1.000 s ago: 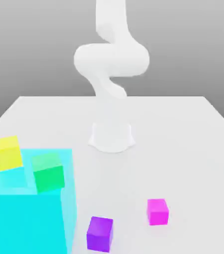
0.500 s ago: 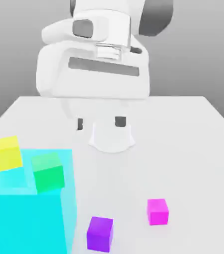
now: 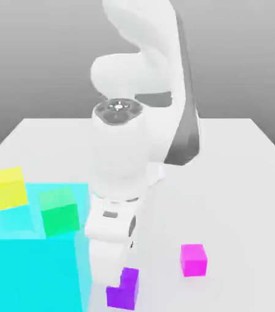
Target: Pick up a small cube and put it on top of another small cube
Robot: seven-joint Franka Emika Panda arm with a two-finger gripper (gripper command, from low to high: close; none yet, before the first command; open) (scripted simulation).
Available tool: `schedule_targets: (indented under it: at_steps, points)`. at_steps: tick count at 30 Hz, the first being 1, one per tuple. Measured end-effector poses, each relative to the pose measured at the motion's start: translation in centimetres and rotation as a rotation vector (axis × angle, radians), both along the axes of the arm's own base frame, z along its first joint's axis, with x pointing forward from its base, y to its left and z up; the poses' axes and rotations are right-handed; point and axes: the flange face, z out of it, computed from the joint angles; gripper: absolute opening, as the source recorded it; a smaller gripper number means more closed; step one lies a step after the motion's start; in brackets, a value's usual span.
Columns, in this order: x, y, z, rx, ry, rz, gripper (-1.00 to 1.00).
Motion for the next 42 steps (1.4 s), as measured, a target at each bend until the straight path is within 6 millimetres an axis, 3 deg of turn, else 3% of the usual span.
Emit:
schedule_targets:
  at_steps: [2, 3, 10, 18, 23, 27, 30, 37, 39, 42]
  points:
    - [-0.1, 0.0, -2.5, 0.000, 0.002, 0.003, 0.00]
    - [-0.2, 0.0, -3.3, 0.000, 0.002, 0.004, -1.00]
    - [-0.2, 0.0, -3.2, 0.001, 0.004, 0.004, -1.00]
    - [0.6, 0.8, 5.2, 0.009, 0.000, -0.046, -1.00]
    - [2.4, -0.7, 13.2, 0.006, -0.013, -0.256, -1.00]
    - [2.6, -1.6, 20.2, 0.019, -0.023, -0.427, -1.00]
    - [2.1, -4.1, 23.6, 0.020, -0.027, -0.538, -1.00]
    - [-0.4, -12.0, 28.8, 0.022, -0.019, -0.791, -1.00]
    - [-1.4, -14.4, 29.8, 0.025, -0.012, -0.860, -1.00]
    - [-2.8, -18.0, 29.7, 0.012, 0.000, -0.933, -1.00]
